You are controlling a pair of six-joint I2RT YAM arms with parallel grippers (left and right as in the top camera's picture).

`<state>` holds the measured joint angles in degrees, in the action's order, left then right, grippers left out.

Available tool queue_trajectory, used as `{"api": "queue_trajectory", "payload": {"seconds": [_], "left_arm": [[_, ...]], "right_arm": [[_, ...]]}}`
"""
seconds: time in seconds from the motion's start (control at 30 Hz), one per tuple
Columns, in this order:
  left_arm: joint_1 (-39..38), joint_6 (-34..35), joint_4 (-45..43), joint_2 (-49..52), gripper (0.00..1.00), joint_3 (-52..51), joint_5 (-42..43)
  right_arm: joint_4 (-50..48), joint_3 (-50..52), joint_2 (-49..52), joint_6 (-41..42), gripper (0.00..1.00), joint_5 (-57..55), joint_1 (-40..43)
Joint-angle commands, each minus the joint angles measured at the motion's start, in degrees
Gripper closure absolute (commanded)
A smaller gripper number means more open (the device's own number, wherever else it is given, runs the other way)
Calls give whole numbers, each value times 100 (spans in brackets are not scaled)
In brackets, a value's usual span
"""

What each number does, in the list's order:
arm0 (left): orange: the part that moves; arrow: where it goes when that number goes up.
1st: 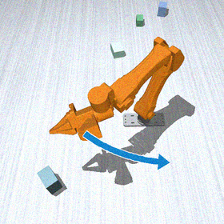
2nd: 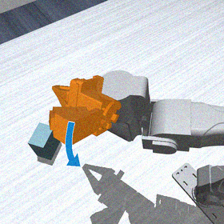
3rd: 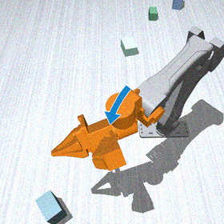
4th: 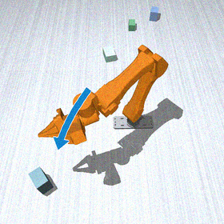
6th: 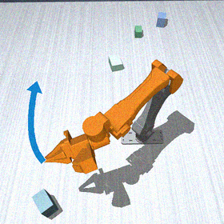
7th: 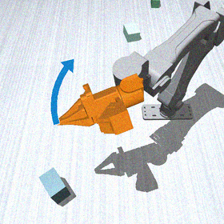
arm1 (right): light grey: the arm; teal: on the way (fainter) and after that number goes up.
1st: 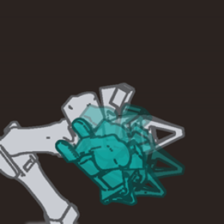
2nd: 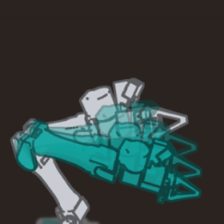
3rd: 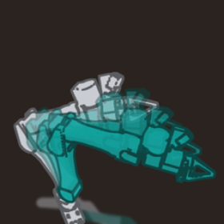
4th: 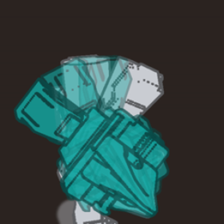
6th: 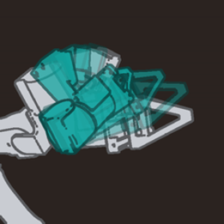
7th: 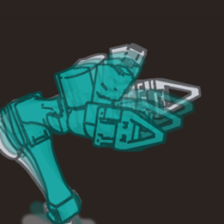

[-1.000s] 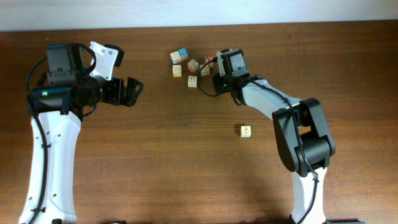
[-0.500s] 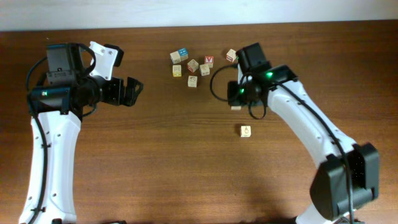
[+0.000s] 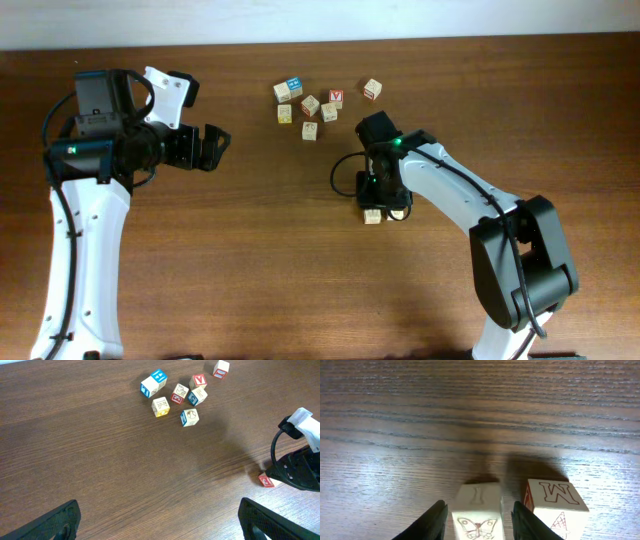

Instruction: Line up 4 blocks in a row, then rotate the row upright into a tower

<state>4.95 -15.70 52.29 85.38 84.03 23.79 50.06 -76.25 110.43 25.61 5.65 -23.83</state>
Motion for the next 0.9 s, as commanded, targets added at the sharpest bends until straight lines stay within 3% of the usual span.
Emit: {"api": "queue_trajectory", "payload": {"seconds": [0.0, 0.23, 0.37, 0.43, 0.57, 0.63, 0.87], "left_arm": [[9, -109, -11, 11, 1, 83, 42], [9, -109, -11, 13, 1, 83, 44], [9, -109, -2, 13, 1, 81, 42], [9, -109, -4, 11, 1, 81, 44], [9, -109, -4, 11, 1, 81, 42], [9, -109, -7, 11, 1, 81, 44], [11, -109, -7, 13, 1, 81, 42]], "right_arm": [[-9, 24, 22, 42, 57, -24, -15], [39, -459, -37, 7, 60, 17, -15], [120, -1493, -46, -605, 50, 149, -15], [83, -2343, -39, -699, 50, 142, -15], [-1005, -2673, 61, -695, 53, 142, -59], [-1274, -2673, 385, -688, 48, 103, -52], [-2420, -2673, 2020, -380, 49, -184, -52]]}}
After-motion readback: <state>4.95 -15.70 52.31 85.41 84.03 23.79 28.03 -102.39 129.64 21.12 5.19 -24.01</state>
